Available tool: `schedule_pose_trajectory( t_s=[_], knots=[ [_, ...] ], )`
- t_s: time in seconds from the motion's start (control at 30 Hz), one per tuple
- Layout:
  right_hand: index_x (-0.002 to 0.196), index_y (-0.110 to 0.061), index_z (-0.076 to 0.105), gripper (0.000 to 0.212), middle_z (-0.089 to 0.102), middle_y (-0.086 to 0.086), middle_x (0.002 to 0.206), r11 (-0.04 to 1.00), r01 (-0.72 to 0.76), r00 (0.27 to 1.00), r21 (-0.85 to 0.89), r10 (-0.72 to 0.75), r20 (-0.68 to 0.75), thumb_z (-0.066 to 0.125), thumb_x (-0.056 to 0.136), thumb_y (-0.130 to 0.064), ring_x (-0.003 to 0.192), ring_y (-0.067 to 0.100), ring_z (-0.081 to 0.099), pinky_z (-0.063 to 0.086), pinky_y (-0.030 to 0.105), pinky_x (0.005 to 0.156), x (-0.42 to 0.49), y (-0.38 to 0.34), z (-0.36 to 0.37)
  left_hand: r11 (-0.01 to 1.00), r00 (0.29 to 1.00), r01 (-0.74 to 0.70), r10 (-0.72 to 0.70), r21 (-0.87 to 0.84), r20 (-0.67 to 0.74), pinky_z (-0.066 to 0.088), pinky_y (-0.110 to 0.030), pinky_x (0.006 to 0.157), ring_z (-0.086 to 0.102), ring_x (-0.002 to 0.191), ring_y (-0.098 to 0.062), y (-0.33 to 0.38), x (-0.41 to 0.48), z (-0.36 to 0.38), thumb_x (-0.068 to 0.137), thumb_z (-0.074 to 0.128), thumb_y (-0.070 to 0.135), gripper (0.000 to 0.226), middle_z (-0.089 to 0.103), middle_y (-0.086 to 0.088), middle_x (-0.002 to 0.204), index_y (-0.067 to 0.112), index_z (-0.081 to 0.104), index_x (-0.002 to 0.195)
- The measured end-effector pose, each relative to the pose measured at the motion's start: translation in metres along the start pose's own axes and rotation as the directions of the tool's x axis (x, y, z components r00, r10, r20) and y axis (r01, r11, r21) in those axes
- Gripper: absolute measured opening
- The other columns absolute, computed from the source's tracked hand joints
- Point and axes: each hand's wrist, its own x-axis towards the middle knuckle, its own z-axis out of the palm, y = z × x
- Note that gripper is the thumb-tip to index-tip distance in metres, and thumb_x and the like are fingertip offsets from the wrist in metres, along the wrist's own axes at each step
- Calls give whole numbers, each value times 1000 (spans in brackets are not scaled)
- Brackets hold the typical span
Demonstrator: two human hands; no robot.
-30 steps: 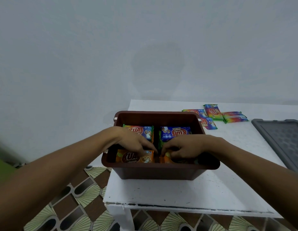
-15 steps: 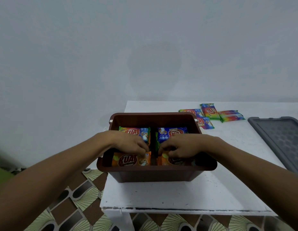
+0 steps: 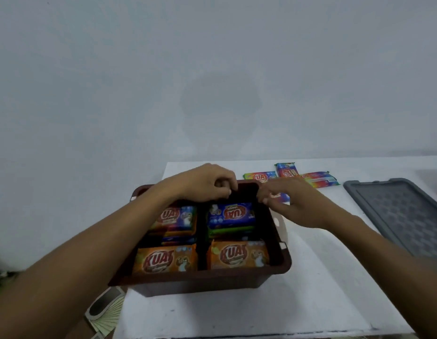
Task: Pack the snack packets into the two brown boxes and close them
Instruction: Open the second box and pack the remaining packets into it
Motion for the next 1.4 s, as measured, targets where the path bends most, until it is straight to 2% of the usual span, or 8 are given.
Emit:
schedule_pose_trajectory(
  t_s=[0.13,0.3,0.43,0.6,0.83,0.97,1.1,1.4],
  knots=[
    [99,-26,68,13,67,-8,105,970,-239,962,-35,232,-141,62,93,-17,92,7,58,42,14,75,-20,69,-2,997,975,-57,45,-52,-217,50,-40,76,60,79,-19,24,54,7,90,54,14,16,64,6,81,22,67,96],
    [130,-26,55,39,52,-4,140,817,-450,876,-359,482,-3,63,92,-25,126,16,48,39,29,101,-42,166,-8,993,991,-80,88,84,-102,51,-37,73,55,73,-11,43,126,25,89,58,17,13,60,9,80,19,65,99],
    [147,-24,34,64,34,0,155,741,-432,851,-513,523,38,63,90,-30,140,21,32,35,40,107,-31,214,-28,949,997,-40,16,312,80,52,-37,75,57,83,-14,48,182,52,84,65,23,22,56,8,89,22,61,106],
    [152,-26,22,79,23,1,160,829,-342,851,-443,473,228,67,88,-34,144,22,25,30,42,113,-8,257,-46,842,928,76,-256,534,271,48,-33,81,56,102,-23,46,220,82,80,74,38,53,57,-5,118,17,54,124],
    [147,-27,33,85,55,-1,131,882,-260,833,-393,411,370,78,76,-42,114,19,50,40,31,94,5,267,-56,790,914,157,-343,593,216,49,-36,86,56,110,-25,31,231,106,62,89,39,86,57,-6,124,19,44,133],
    [131,-23,52,56,62,1,121,895,-445,844,-29,430,322,75,79,-27,101,18,60,48,28,88,-1,259,-66,791,889,201,-395,578,232,53,-34,82,58,99,-22,35,233,110,67,86,33,80,60,-5,121,18,42,132],
    [120,-9,57,43,66,13,118,465,-487,857,739,416,303,64,81,7,109,32,64,57,38,84,-20,242,-74,790,904,165,-361,591,230,52,-36,87,57,110,-23,36,233,112,65,87,39,87,55,-4,129,18,40,135],
    [115,-11,50,51,56,22,126,245,-435,847,866,439,301,68,76,16,114,33,63,58,46,84,-49,217,-71,890,941,172,-275,421,196,39,-38,97,51,112,-21,43,224,91,70,81,42,76,53,0,126,26,41,132]
  ],
)
